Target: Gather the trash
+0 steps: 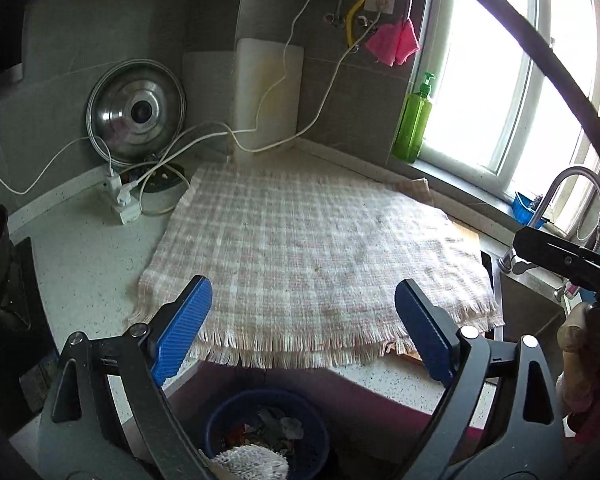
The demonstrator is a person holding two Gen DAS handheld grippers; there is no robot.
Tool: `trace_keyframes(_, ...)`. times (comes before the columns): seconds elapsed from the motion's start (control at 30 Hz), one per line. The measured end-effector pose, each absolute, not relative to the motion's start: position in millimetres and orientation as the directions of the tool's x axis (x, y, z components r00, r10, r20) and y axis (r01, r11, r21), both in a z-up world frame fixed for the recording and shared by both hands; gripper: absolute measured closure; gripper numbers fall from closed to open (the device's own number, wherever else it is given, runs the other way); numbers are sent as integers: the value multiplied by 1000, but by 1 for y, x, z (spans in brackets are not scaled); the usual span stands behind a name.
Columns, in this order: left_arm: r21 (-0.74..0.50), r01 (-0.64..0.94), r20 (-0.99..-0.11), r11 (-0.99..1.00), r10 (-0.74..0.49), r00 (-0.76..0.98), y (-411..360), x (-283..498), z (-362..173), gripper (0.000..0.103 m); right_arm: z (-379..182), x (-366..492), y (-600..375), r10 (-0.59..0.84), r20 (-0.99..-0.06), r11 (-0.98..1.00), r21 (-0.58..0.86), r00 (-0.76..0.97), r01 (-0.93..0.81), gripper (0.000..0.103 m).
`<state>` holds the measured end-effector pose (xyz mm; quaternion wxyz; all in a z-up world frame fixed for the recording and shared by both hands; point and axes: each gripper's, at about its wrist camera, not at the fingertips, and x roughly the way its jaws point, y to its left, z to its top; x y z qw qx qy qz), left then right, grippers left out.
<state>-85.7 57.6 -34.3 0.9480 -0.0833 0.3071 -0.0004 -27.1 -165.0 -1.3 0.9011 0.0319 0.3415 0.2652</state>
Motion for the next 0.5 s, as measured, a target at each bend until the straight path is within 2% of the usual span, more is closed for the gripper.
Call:
trace_keyframes(0.03, -149, -55, -576, 987, -42, 816, 55, -84, -30, 0, 3, -26, -168, 497, -591, 860, 237, 636, -452, 0)
trace_keyframes(0.5, -54, -52, -503, 997, 17, 864, 28, -61, 8, 0, 18, 1, -194, 467, -551, 883, 252, 691, -396, 0)
